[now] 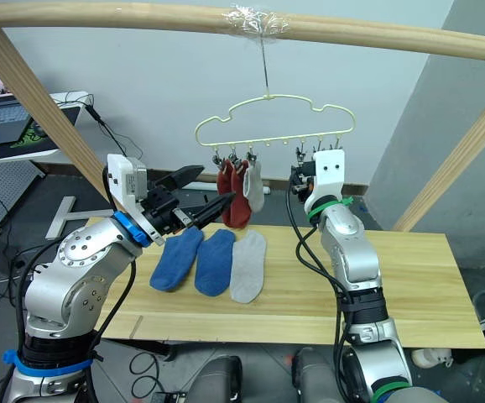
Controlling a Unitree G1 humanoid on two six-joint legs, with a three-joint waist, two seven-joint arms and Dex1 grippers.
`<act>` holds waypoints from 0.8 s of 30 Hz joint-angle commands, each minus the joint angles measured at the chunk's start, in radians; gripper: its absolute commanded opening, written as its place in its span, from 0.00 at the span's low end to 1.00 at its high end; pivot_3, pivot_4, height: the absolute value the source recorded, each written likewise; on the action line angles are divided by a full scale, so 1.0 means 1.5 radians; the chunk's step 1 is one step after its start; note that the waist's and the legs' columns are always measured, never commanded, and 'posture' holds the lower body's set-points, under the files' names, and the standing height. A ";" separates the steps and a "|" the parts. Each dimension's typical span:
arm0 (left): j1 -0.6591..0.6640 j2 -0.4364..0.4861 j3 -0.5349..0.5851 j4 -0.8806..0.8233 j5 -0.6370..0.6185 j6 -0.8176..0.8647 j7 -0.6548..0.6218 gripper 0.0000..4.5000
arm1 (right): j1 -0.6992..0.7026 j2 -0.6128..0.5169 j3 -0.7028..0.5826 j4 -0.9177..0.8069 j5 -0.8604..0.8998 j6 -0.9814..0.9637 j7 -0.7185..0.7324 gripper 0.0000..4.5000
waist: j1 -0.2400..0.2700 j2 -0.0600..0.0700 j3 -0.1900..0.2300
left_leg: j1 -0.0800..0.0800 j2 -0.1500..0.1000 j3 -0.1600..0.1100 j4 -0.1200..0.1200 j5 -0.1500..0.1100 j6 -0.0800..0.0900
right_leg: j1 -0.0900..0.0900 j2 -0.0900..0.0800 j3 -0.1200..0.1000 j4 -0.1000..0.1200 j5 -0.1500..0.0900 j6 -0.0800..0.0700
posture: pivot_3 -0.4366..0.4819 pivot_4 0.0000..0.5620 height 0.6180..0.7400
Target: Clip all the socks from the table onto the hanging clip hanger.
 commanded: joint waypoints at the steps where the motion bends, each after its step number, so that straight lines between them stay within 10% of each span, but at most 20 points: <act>1: -0.010 -0.003 0.004 -0.016 0.005 -0.016 -0.001 1.00 | -0.020 0.000 -0.006 -0.009 0.001 -0.016 -0.003 0.39 | 0.000 0.000 0.000 | 0.000 0.000 0.000 0.000 0.000 0.000 | 0.000 0.000 0.000 0.000 0.000 0.000 | 0.54 0.36 1.00; 24: -0.045 -0.009 0.012 -0.025 -0.008 -0.001 -0.001 1.00 | -0.144 0.023 -0.024 0.165 0.007 -0.093 -0.009 0.39 | 0.000 0.000 0.000 | 0.000 0.000 0.000 0.000 0.000 0.000 | 0.000 0.001 0.000 0.000 0.000 0.000 | 0.55 0.37 1.00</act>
